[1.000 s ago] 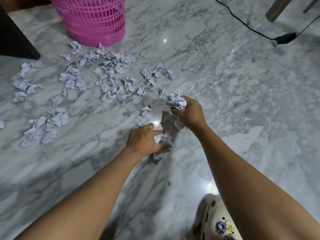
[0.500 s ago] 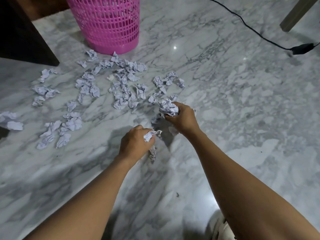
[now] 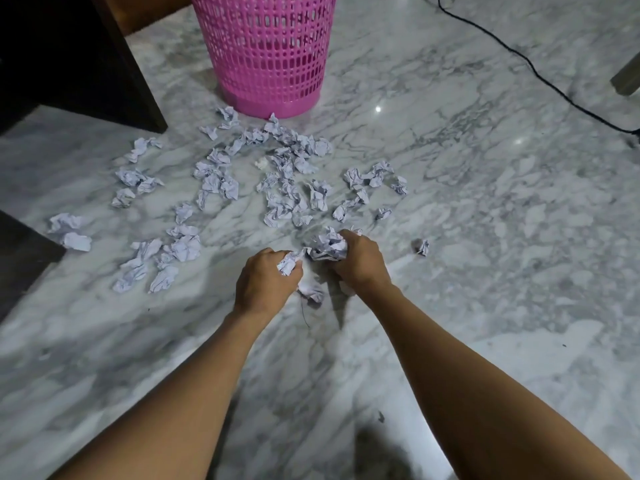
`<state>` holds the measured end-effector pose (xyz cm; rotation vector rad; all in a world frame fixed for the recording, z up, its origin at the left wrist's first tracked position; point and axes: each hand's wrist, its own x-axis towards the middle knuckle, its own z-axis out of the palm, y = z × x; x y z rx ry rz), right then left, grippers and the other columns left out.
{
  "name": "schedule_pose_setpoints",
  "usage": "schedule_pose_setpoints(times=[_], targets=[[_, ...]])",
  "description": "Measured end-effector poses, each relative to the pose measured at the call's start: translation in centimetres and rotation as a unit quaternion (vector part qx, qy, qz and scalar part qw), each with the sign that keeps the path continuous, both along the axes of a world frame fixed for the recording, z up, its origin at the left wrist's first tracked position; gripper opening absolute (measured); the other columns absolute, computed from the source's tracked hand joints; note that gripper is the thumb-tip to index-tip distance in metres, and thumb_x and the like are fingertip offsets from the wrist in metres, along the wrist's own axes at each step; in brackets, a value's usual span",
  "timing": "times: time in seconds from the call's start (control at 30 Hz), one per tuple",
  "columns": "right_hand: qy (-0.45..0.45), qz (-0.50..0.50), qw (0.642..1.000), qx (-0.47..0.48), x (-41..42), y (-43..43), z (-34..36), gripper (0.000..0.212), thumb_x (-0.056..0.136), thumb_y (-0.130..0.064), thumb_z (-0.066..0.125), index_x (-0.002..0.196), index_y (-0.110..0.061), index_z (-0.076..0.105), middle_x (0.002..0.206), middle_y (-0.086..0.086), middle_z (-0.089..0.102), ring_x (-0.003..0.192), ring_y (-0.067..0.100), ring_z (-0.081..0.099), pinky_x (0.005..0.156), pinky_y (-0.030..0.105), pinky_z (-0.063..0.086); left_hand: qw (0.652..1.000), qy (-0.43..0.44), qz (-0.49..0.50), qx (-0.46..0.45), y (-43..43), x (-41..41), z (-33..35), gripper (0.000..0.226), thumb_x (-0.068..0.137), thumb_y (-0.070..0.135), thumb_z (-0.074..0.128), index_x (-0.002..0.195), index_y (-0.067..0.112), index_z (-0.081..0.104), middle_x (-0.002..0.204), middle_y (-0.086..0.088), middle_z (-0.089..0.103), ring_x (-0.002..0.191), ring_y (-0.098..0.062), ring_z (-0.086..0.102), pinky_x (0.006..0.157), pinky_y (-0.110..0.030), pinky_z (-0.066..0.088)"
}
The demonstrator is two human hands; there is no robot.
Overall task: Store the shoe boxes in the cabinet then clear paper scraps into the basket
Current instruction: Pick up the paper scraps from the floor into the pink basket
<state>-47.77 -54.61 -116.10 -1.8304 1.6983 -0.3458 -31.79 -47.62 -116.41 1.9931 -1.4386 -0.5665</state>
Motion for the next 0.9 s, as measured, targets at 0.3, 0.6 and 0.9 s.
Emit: schedule_pose_setpoints(times=[0.3, 0.6, 0.9], targets=[[-0.133, -0.055, 0.99, 0.002, -1.8, 0.5, 0.3, 0.022, 0.073, -0.013, 0.08, 0.085, -0.021, 0.064, 0.082, 0.001, 0.068, 0.079, 0.017, 0.06, 0.058, 0.018, 0.038, 0.995, -0.027, -0.094, 0.027, 0.5, 0.7, 0.2, 0.016, 0.082, 0.036, 0.068, 0.077, 0.021, 0.069, 0.077, 0.001, 0.057, 0.076, -0.027, 0.06, 0.062, -0.029, 0.043], [-0.143, -0.068, 0.987, 0.006, -2.4, 1.0, 1.0, 0.023, 0.073, -0.006, 0.077, 0.088, -0.018, 0.065, 0.077, -0.003, 0.064, 0.073, 0.014, 0.058, 0.052, 0.006, 0.037, 0.937, -0.165, -0.261, 0.164, 1.7, 0.5, 1.7, 0.049, 0.086, 0.042, 0.055, 0.135, 0.047, 0.051, 0.098, 0.011, 0.05, 0.108, -0.02, 0.059, 0.082, -0.031, 0.046], [-0.171, -0.077, 0.982, 0.007, -3.3, 1.2, 1.3, 0.024, 0.076, -0.001, 0.073, 0.09, -0.019, 0.064, 0.075, -0.002, 0.064, 0.058, -0.004, 0.056, 0.05, 0.004, 0.037, 0.951, -0.2, -0.216, 0.089, 3.2, -0.8, -0.1, 0.04, 0.077, 0.066, 0.064, 0.113, 0.047, 0.066, 0.099, 0.008, 0.059, 0.095, -0.02, 0.065, 0.075, -0.033, 0.051]])
